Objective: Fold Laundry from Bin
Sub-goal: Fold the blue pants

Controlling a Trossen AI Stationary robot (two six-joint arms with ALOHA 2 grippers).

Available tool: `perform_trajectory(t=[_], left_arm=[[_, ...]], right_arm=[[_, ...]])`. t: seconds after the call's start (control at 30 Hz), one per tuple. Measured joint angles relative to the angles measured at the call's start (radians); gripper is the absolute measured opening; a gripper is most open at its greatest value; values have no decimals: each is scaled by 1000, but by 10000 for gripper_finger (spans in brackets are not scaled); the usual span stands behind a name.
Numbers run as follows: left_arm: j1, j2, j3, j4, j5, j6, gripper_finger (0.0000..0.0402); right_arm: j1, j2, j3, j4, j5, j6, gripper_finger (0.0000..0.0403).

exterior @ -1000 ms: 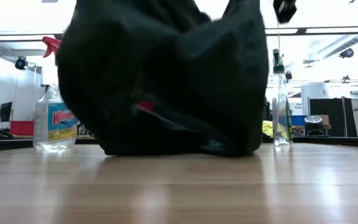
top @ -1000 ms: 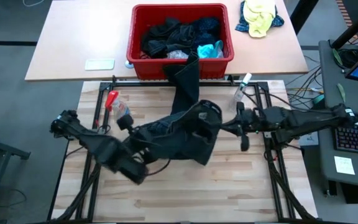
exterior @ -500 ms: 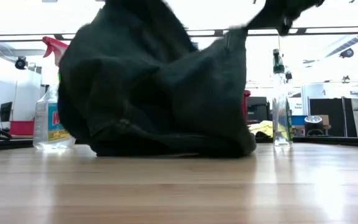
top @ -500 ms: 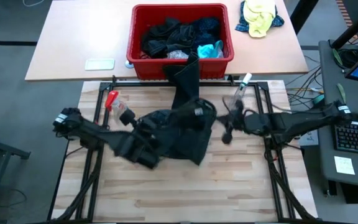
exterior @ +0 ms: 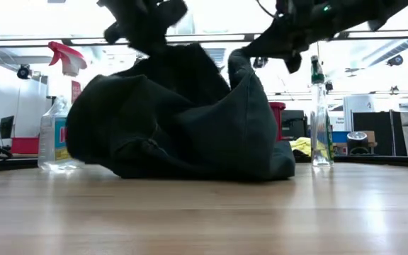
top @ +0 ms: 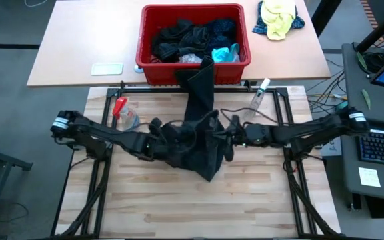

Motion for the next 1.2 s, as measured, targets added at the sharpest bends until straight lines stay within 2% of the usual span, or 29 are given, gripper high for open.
perform_trajectory(t=[0.07,0.13,0.3,0.43,0.53,0.6,0.73,0.87,1.2], left_arm=[[0,-47,-39,133,114,90,9],[8,-86,-77,228,186,119,9],[26,-115,-156,342,233,115,9],[24,-111,-211,485,309,164,19],[25,-102,-230,502,277,190,30],[27,-100,-236,530,272,212,37],[29,-100,-261,662,355,287,51],[32,-100,-304,778,359,352,67],[62,-100,-466,1007,497,354,108]], right_arm=[[0,50,-2,82,-7,-14,9],[0,96,-2,165,-13,-38,9],[-10,193,-4,355,-116,-66,9],[-17,236,-5,528,-233,-87,9],[-19,237,-6,590,-296,-108,9],[-19,230,-7,597,-295,-120,9],[-26,238,-7,647,-288,-140,9],[-28,258,-7,660,-208,-158,9],[-39,321,-7,665,-146,-145,9]])
